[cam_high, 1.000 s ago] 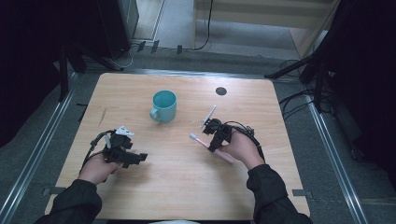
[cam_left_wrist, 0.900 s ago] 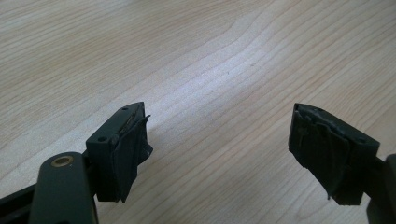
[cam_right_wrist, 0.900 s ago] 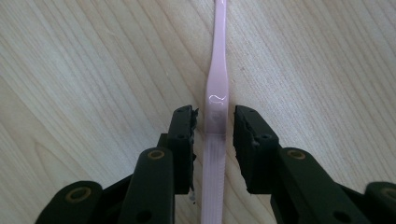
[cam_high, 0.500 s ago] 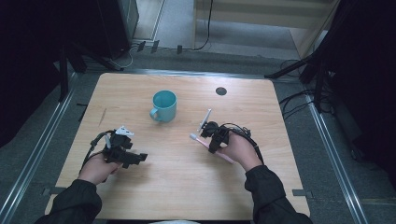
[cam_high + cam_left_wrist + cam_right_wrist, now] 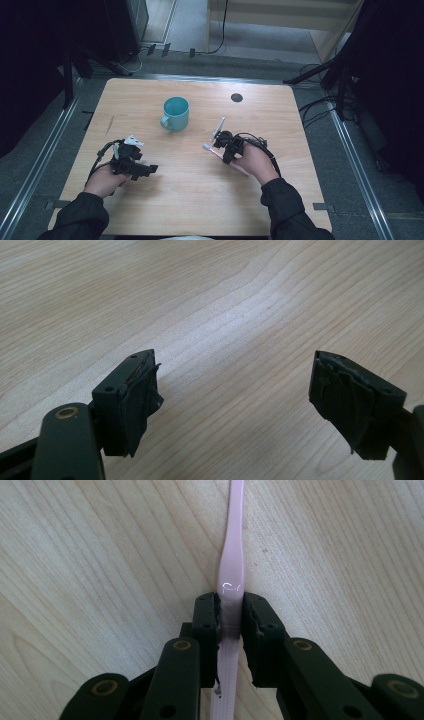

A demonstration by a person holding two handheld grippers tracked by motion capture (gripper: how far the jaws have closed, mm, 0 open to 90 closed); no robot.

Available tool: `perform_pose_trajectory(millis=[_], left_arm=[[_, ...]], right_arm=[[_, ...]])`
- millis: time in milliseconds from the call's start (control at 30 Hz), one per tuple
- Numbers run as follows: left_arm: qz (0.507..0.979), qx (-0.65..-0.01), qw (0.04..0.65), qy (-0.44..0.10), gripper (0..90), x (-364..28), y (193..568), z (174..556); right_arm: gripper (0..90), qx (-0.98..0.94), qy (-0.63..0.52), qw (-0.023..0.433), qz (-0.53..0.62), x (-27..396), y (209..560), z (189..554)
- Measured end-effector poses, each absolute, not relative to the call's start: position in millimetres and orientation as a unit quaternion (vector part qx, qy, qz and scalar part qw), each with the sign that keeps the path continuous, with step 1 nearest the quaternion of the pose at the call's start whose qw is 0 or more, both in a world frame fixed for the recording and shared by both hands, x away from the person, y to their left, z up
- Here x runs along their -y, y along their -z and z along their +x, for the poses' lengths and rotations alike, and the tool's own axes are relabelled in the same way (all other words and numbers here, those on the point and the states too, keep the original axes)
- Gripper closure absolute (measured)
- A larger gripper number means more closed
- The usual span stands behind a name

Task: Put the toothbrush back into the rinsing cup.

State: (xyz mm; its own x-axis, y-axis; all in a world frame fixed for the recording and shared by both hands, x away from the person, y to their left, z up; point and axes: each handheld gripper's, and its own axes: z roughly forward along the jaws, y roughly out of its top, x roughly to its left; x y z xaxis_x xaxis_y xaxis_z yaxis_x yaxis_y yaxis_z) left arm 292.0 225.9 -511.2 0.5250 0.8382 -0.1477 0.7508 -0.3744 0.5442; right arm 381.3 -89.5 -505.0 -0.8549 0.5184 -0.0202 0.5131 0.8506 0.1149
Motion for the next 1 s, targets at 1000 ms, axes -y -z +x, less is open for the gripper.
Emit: perform_pose_trajectory(millis=[1000], left_arm=[[0.825,-0.481,0.287,-0.074,19.6,-226.9,510.8,292.6]], right_arm=[[78.8,-0.961,-0.061,0.013,0.271,93.5,501.4,382.4]])
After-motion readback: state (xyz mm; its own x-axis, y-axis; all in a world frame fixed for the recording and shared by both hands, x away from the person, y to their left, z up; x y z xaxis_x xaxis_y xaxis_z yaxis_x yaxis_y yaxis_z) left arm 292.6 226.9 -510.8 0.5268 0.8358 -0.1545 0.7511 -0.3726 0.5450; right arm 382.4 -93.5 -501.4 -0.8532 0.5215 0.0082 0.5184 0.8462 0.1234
